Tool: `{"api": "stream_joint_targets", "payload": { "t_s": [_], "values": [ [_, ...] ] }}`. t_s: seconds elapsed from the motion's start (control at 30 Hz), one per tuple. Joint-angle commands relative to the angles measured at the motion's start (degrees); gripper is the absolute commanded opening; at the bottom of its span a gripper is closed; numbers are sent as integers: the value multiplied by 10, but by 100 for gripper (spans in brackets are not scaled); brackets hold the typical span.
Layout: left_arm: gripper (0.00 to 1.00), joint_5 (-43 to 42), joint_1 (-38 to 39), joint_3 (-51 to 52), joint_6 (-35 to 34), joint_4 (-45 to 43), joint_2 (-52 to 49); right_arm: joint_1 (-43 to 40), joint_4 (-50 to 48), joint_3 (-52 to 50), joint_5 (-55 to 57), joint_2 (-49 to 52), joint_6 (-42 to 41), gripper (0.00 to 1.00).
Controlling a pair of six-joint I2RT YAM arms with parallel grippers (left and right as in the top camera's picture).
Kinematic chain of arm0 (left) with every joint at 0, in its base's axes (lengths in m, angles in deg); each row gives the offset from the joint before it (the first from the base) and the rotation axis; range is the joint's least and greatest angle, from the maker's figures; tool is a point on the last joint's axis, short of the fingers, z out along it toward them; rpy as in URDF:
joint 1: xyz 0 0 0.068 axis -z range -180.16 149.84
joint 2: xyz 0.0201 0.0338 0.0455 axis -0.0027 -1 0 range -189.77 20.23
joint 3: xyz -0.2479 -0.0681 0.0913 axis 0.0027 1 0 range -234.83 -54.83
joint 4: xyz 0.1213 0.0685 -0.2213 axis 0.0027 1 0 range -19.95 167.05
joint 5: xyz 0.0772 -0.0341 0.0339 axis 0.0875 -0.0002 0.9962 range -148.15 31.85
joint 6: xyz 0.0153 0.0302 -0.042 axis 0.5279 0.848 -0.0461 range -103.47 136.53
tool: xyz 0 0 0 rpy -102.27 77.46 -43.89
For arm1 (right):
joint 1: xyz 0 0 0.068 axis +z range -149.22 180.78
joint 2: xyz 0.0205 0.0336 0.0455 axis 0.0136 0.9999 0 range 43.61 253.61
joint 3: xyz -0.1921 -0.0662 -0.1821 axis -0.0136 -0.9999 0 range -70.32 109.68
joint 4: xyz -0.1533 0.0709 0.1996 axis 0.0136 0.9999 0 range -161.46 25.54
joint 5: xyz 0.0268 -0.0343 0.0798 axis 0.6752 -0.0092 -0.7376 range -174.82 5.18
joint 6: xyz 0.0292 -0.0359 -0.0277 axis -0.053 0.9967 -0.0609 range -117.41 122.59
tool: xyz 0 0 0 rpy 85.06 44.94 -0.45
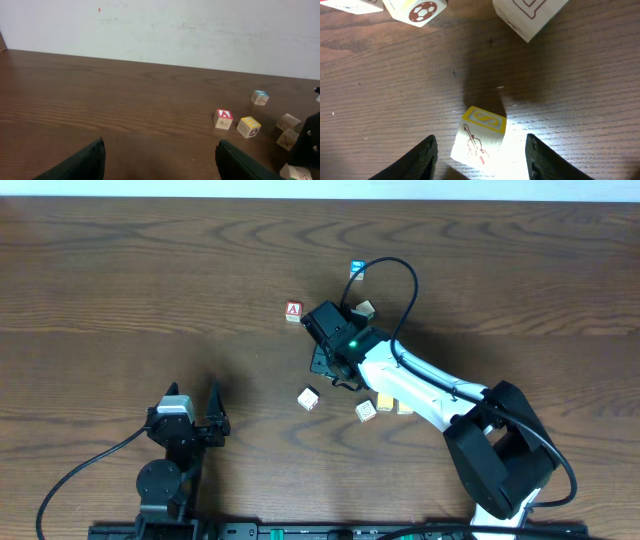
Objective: Lift 5 blocks
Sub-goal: 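Reach the right gripper to the center blocks and grasp the yellow S block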
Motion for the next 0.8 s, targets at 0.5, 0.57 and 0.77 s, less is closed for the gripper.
{"api": "stream_joint_targets", "payload": {
  "t_s": [0.5,0.57,0.77],
  "values": [
    [71,13,-2,9,-5,23,3,7,-19,9,14,41,6,29],
    [71,13,-2,9,-5,23,3,7,-20,9,14,41,16,24],
    [71,13,-2,9,-5,23,3,7,-13,9,14,38,54,17]
  ]
}}
